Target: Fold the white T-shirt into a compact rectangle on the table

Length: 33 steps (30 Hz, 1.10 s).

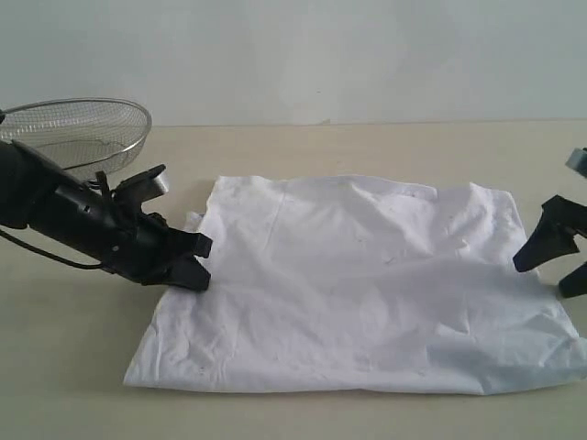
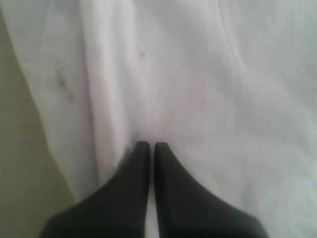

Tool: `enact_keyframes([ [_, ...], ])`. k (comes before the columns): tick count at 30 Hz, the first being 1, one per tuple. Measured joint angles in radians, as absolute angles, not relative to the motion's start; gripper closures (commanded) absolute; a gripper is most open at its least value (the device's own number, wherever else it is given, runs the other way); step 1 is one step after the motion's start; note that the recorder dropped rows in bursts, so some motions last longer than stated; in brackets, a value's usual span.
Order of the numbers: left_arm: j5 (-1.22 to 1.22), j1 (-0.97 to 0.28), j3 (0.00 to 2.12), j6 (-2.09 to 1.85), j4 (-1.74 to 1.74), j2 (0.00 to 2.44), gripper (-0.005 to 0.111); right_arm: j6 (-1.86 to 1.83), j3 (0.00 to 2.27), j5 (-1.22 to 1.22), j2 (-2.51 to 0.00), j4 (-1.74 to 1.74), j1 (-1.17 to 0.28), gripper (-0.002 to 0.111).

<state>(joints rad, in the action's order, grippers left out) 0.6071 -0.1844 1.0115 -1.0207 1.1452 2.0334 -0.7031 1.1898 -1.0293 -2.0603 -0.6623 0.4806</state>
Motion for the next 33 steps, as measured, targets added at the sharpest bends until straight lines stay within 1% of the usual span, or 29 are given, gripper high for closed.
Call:
enact_keyframes([
  [3, 0.609, -0.184, 1.011, -1.019, 1.145, 2.033, 0.102, -0.703, 1.198, -1.051, -2.085, -0.71, 0.468, 0.035],
  [8, 0.609, -0.184, 1.011, -1.017, 1.145, 2.033, 0.102, -0.718, 1.21, -1.1, -2.14, -0.793, 0.404, 0.035],
  [9, 0.609, -0.184, 1.011, -1.017, 1.145, 2.033, 0.102, -0.722, 1.212, -1.108, -2.148, -0.812, 0.389, 0.037],
  [11, 0.609, -0.184, 1.011, -1.017, 1.145, 2.033, 0.102, -0.74, 1.216, -1.121, -2.167, -0.845, 0.348, 0.044],
  [12, 0.609, -0.184, 1.011, -1.017, 1.145, 2.033, 0.102, -0.752, 1.219, -1.124, -2.174, -0.855, 0.328, 0.052],
  [13, 0.609, -0.184, 1.011, -1.017, 1.145, 2.033, 0.102, -0.758, 1.218, -1.126, -2.182, -0.866, 0.31, 0.063],
  [14, 0.609, -0.184, 1.011, -1.017, 1.145, 2.033, 0.102, -0.762, 1.218, -1.122, -2.188, -0.868, 0.294, 0.076],
  [16, 0.611, -0.184, 1.009, -1.017, 1.145, 2.033, 0.102, -0.755, 1.218, -1.1, -2.2, -0.868, 0.271, 0.11],
  [17, 0.611, -0.184, 1.009, -1.017, 1.145, 2.033, 0.102, -0.75, 1.218, -1.086, -2.205, -0.865, 0.266, 0.107],
  [23, 0.615, -0.184, 1.009, -1.009, 1.145, 2.033, 0.102, -0.723, 1.215, -1.059, -2.174, -0.827, 0.263, 0.107],
  [24, 0.617, -0.184, 1.009, -1.008, 1.145, 2.033, 0.102, -0.721, 1.211, -1.048, -2.163, -0.814, 0.267, 0.109],
  [29, 0.639, -0.191, 1.009, -0.997, 1.167, 2.033, 0.102, -0.702, 1.194, -0.94, -2.056, -0.632, 0.319, 0.109],
  [33, 0.629, -0.245, 1.009, -0.997, 1.185, 2.033, 0.102, -0.682, 1.187, -0.912, -1.948, -0.555, 0.348, 0.109],
])
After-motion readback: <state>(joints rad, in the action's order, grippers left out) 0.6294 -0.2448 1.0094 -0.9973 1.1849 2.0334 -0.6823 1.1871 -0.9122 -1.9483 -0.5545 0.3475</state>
